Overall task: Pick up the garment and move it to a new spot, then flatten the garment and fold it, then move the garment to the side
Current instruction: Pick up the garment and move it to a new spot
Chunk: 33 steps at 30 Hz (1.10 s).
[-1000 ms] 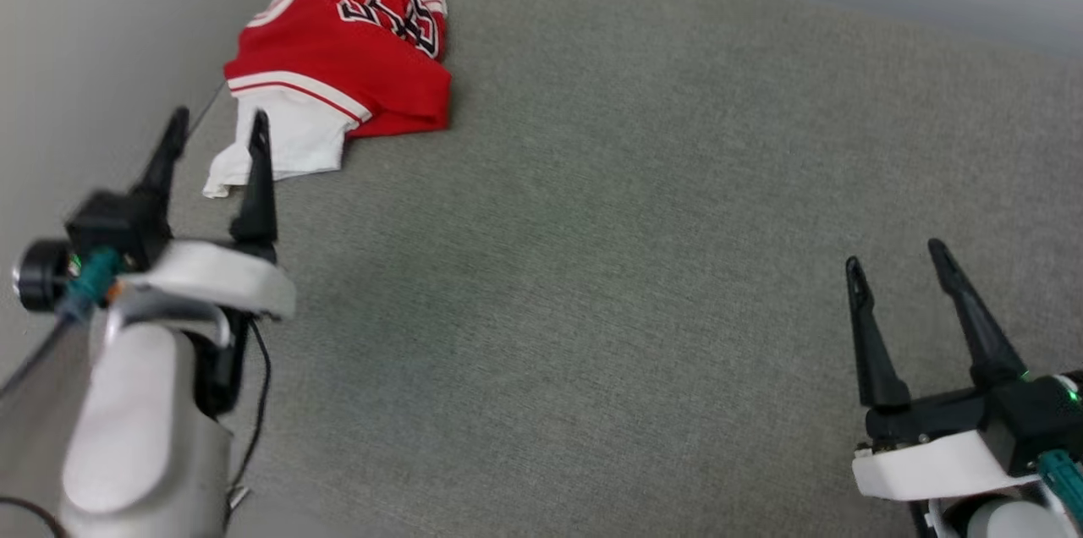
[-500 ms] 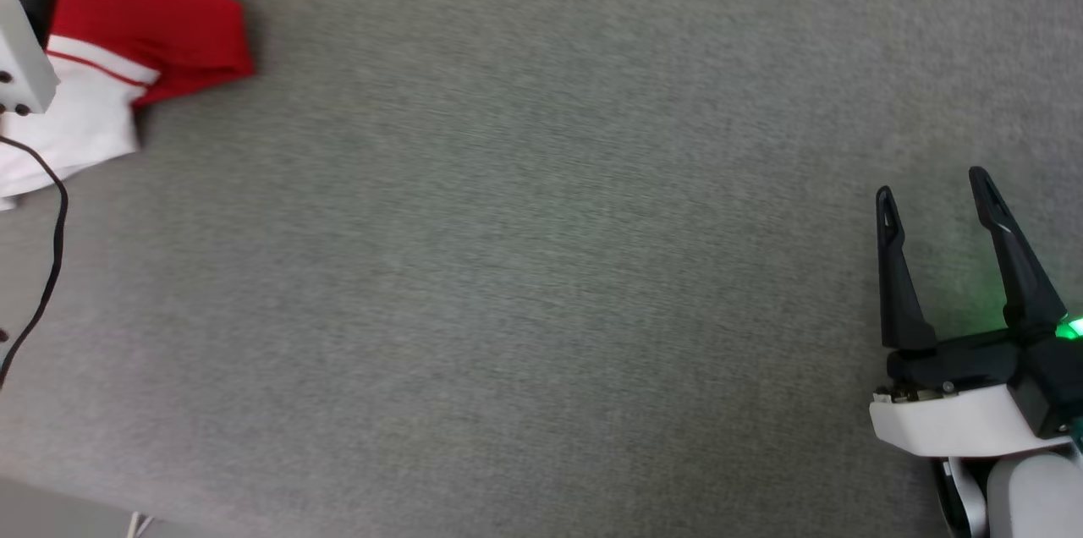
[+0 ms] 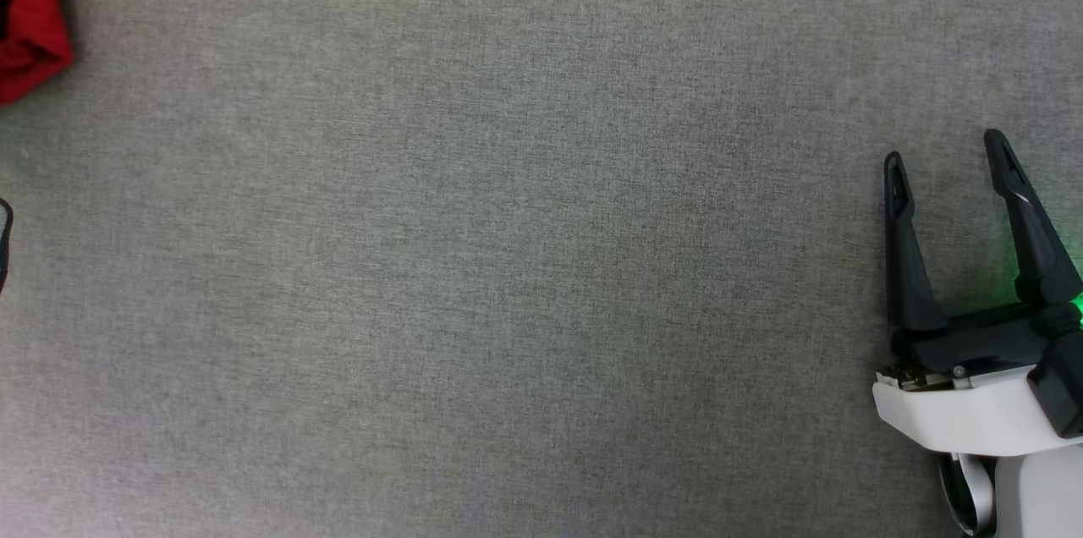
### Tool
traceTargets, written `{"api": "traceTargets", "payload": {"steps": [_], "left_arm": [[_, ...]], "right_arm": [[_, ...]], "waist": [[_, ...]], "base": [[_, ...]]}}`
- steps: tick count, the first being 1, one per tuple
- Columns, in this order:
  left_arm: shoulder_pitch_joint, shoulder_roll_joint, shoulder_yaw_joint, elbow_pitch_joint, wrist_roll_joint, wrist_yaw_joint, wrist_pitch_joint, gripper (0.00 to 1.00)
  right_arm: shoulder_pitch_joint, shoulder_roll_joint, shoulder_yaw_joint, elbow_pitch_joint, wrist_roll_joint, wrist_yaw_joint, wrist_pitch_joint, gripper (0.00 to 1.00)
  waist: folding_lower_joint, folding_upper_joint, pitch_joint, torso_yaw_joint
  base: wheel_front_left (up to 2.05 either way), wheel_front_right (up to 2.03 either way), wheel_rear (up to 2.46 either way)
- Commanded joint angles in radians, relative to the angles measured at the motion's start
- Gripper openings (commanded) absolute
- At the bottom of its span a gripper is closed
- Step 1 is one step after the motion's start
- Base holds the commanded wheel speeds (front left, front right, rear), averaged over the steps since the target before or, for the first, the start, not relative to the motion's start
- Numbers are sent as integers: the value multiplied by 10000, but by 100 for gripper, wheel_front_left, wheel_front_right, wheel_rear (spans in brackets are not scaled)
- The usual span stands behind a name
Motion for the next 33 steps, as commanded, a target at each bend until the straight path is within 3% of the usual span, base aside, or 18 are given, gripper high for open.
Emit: {"api": "traceTargets", "payload": {"steps": [1,2,3,4,10,16,24,33], "left_arm": [[148,-251,-401,311,-49,21,222,100],[200,-295,-549,396,-96,21,327,100],[247,-365,-645,477,-214,21,425,93],[277,-471,-746,515,-364,21,512,0],[227,-231,-1138,555,-520,8,-288,0],[-202,260,-1319,418,-159,11,-2535,0],[-483,462,-2129,100,447,11,-4561,0],[-763,-244,-3305,-1182,967,20,-5659,0]], "right_arm": [[76,-75,-207,365,-73,-20,124,100],[89,-76,-219,367,-94,-20,125,100],[96,-76,-231,379,-112,-20,127,100],[106,-77,-232,402,-134,-20,127,100],[130,-57,49,531,-172,-14,119,100],[205,-43,199,749,-22,-13,80,100],[352,-41,336,1257,431,-14,58,100],[955,-37,282,1911,1080,-14,58,100]], "waist": [[0,0,128,-24],[0,0,149,-10],[0,0,156,11],[0,0,142,45],[0,0,-305,199],[0,0,-1323,254],[0,0,-2881,112],[0,0,-5020,-465]], "base": [[0,0,0],[0,0,0],[0,0,0],[0,0,0],[0,0,0],[0,0,0],[0,0,0],[0,0,0]]}}
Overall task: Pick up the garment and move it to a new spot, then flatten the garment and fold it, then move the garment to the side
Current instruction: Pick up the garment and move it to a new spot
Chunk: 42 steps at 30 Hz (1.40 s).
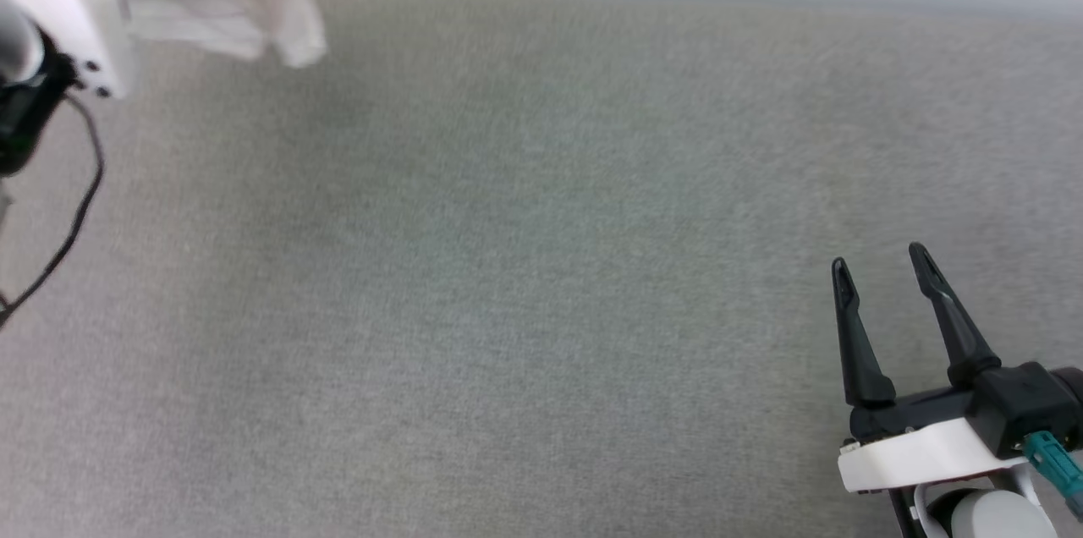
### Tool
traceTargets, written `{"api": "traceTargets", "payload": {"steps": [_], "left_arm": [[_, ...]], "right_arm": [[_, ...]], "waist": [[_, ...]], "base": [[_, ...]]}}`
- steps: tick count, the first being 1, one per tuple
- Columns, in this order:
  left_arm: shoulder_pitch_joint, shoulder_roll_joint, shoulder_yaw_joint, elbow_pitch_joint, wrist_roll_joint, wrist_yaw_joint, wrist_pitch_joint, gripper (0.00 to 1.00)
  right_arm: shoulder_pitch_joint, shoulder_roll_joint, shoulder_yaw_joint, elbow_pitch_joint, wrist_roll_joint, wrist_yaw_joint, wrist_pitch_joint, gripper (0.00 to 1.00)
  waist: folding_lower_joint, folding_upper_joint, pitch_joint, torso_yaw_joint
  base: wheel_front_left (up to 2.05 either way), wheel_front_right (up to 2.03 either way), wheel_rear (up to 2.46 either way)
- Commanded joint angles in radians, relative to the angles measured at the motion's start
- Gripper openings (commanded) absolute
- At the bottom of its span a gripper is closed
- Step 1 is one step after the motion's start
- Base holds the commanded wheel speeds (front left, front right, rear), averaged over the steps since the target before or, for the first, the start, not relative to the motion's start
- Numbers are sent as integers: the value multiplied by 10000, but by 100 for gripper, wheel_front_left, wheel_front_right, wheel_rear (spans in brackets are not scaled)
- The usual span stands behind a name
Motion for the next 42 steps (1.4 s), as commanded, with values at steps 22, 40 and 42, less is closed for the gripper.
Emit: {"api": "traceTargets", "payload": {"steps": [22,40,42], "left_arm": [[1005,-2353,-3165,-1613,2562,192,-1454,0],[3987,-5590,-5963,542,3301,28,-2185,100],[4058,-5708,-5804,681,3138,109,-2470,100]], "right_arm": [[260,2,-625,-92,595,-7,-20,100],[378,0,-550,149,574,-7,-20,100],[463,0,-530,183,561,-7,-20,100]], "waist": [[0,0,-782,-3046],[0,0,-934,-2434],[0,0,-1098,-2262]], "base": [[0,0,0],[0,0,0],[0,0,0]]}}
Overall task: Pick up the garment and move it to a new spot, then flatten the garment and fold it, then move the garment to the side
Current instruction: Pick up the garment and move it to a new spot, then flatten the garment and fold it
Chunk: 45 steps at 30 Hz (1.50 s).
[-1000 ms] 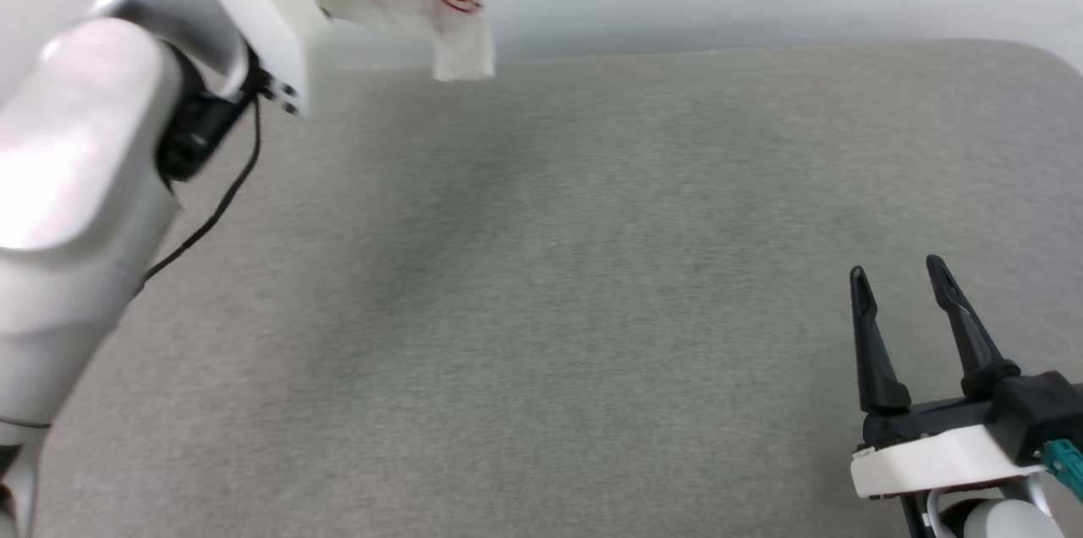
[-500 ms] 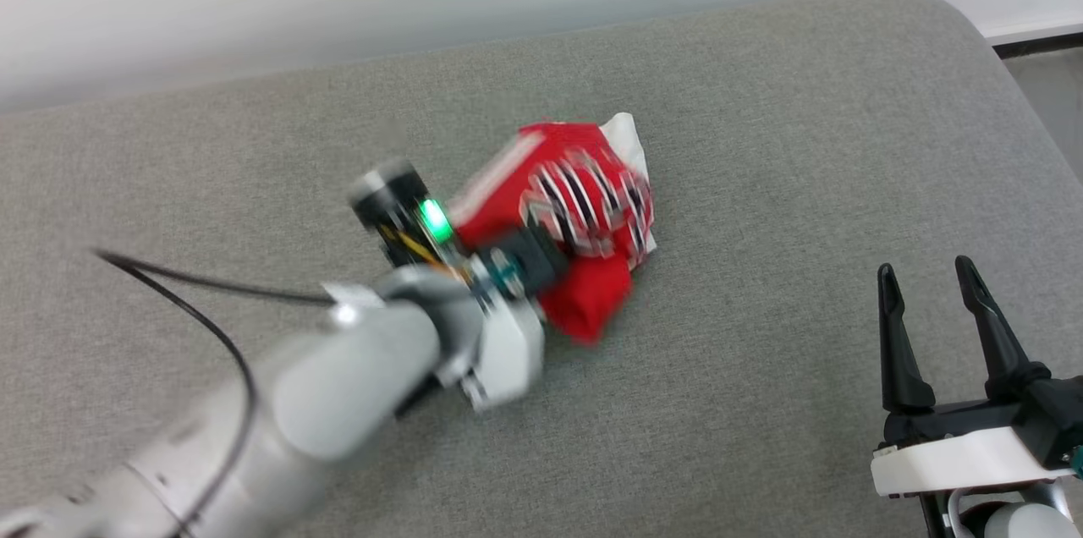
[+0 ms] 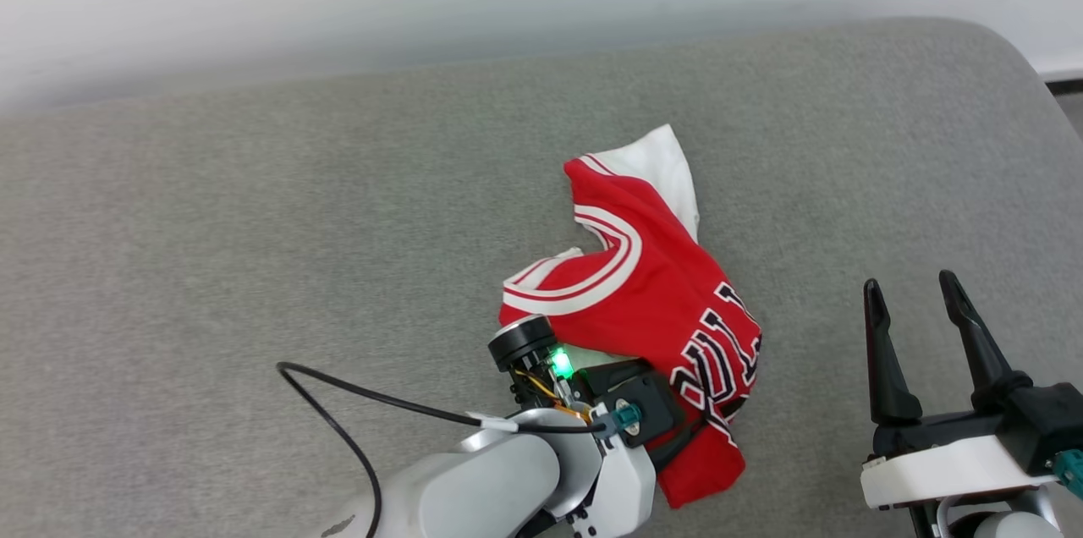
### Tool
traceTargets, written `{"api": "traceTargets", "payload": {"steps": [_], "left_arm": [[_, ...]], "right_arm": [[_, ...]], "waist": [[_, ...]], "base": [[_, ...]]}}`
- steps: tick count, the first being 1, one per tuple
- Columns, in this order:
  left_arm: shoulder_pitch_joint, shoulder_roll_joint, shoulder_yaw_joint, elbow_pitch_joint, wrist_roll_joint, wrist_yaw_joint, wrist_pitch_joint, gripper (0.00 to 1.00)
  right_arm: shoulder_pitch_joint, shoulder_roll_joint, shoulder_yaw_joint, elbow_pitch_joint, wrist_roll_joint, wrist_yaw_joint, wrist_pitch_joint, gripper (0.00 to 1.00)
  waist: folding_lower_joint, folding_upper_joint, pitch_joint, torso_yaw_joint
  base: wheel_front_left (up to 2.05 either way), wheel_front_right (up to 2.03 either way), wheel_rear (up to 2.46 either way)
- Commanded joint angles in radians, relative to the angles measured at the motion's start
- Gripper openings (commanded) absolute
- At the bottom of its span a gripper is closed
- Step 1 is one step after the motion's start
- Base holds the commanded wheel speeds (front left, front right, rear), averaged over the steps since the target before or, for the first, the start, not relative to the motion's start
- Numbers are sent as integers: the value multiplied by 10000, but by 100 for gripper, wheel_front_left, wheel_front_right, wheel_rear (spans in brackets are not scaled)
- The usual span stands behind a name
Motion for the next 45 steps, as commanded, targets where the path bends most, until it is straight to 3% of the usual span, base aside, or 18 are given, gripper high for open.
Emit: {"api": "traceTargets", "payload": {"steps": [1,8,13,14,16,18,21,23,25,29,33,45], "left_arm": [[124,-7,123,44,-93,75,-140,100],[381,432,1091,-176,-772,781,-775,100],[930,1331,2431,-1049,-1468,1875,-1194,100],[1600,1927,3512,-1817,-1815,2723,-1345,100],[2226,2188,4398,-2585,-1915,3310,-1389,100],[3088,2354,5300,-3544,-1678,3722,-1391,100],[4479,2388,6610,-4769,-1148,3909,-1381,100],[4836,2294,7117,-5157,-917,3934,-1384,100],[6034,1905,8192,-5859,-233,3703,-1384,100],[7047,1348,9059,-6254,567,3148,-1385,100],[7559,795,9591,-6411,1264,2658,-1386,100],[7672,-131,10325,-6218,2288,1358,-1387,100]], "right_arm": [[100,4,-2,11,41,-7,-20,100],[429,7,-162,-6,44,-7,-20,100],[620,4,-301,-167,83,-7,-20,100],[713,4,-345,-248,55,-7,-20,100],[751,4,-381,-298,63,-7,-20,100],[809,4,-418,-364,94,-7,-20,100],[884,4,-414,-468,86,-7,-20,100],[909,4,-422,-496,57,-7,-20,100],[996,2,-431,-558,40,-7,-20,100],[1065,2,-396,-576,-33,-7,-20,100],[1039,2,-408,-574,-49,-7,-20,100],[880,2,-448,-721,-171,-7,-20,100]], "waist": [[0,0,-211,220],[0,0,-935,959],[0,0,-1331,1378],[0,0,-1498,1513],[0,0,-1565,1574],[0,0,-1579,1620],[0,0,-1576,1688],[0,0,-1576,1714],[0,0,-1589,1783],[0,0,-1621,1840],[0,0,-1618,1855],[0,0,-1408,2001]], "base": [[0,0,0],[0,0,0],[0,0,0],[0,0,0],[0,0,0],[0,0,0],[0,0,0],[0,0,0],[0,0,0],[0,0,0],[0,0,0],[0,0,0]]}}
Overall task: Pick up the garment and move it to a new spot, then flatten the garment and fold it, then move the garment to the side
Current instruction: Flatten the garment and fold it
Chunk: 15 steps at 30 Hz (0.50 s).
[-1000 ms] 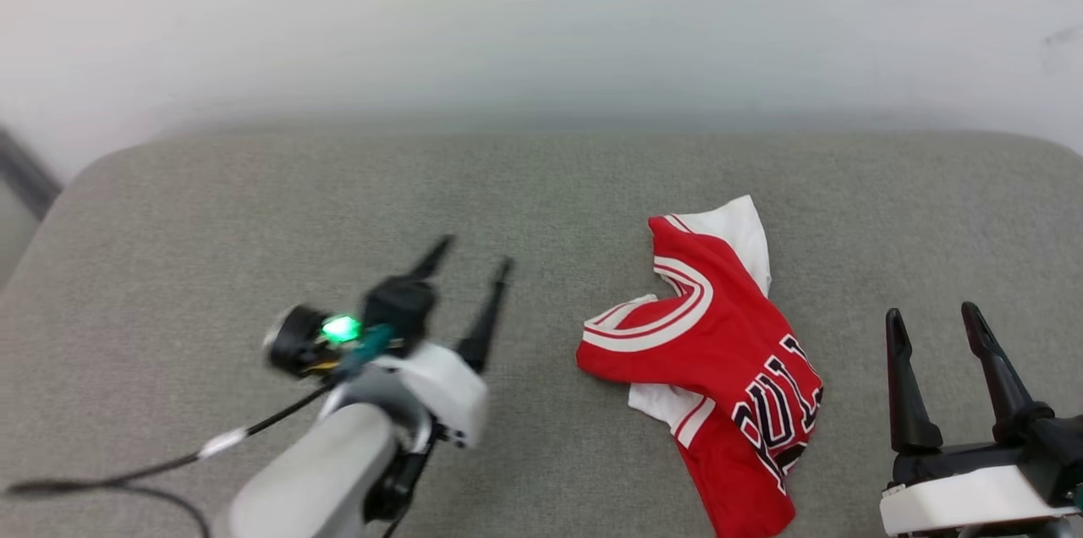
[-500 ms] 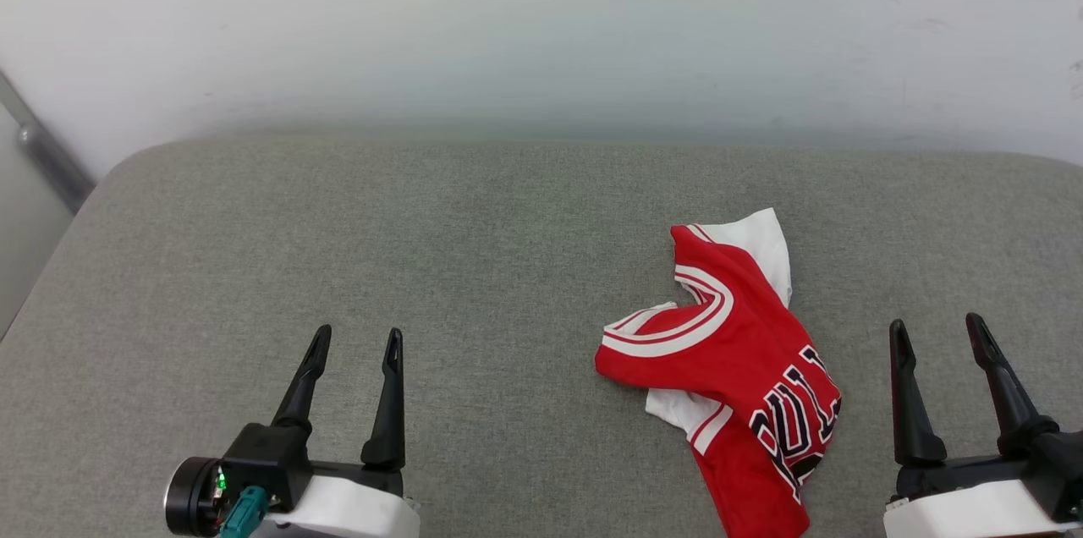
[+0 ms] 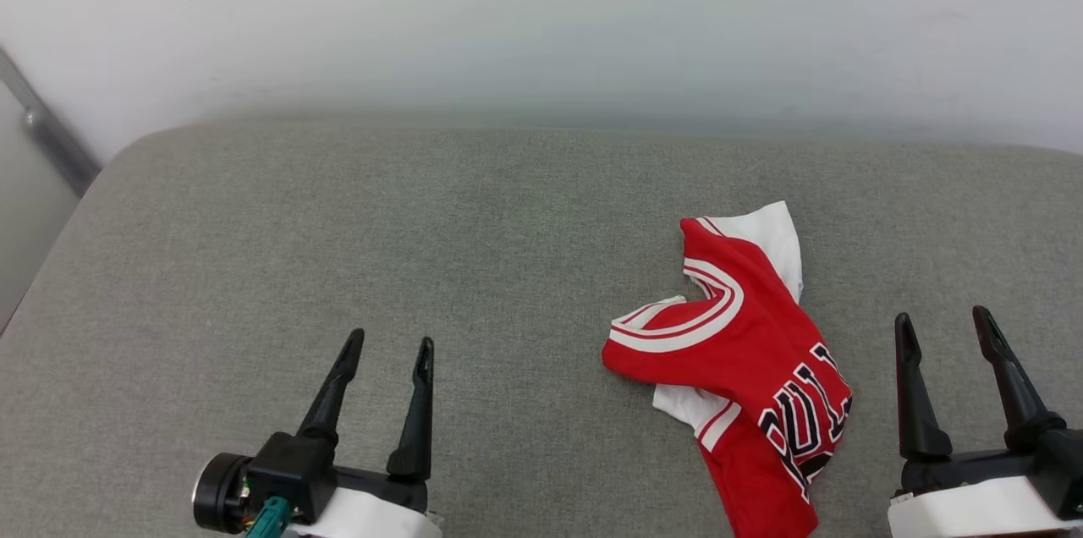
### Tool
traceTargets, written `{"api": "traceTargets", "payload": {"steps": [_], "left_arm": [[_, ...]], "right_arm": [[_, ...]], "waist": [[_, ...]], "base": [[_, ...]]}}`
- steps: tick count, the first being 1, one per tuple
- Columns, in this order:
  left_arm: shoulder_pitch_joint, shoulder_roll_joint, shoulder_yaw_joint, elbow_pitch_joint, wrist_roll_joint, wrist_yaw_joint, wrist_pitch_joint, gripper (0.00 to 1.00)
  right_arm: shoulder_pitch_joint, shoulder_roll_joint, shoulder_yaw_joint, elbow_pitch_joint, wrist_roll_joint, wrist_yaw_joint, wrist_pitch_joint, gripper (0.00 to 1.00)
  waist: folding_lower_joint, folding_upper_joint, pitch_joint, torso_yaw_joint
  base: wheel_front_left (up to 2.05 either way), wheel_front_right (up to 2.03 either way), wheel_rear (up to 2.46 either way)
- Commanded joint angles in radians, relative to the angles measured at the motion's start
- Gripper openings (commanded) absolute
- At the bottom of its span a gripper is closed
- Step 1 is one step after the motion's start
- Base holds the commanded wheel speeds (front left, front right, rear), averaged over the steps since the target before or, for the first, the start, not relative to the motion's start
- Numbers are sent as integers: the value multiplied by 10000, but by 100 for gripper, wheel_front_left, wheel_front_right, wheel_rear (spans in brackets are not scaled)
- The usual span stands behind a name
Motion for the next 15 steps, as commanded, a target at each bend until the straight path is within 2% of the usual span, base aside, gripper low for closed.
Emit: {"api": "traceTargets", "payload": {"steps": [1,4,7,12,15], "left_arm": [[-2,-120,-24,92,42,-175,-25,100],[-486,-188,-224,385,-137,-702,-20,100],[-1417,131,-906,709,66,-1147,848,100],[-3146,341,-2020,767,-316,-1426,3513,100],[-4094,586,-2896,843,-851,-1458,5527,100]], "right_arm": [[-129,-1,-50,-58,-62,-7,-20,100],[-220,-1,-106,-96,-128,-7,-20,100],[-296,0,-2,-89,-176,-7,-20,100],[-504,-1,127,-107,-149,-7,-20,100],[-635,-1,174,-99,-153,-7,-20,100]], "waist": [[0,-1,80,22],[0,-1,322,55],[0,-1,606,56],[0,-1,1151,-197],[0,-1,1487,-411]], "base": [[0,0,0],[0,0,0],[0,0,0],[0,0,0],[0,0,0]]}}
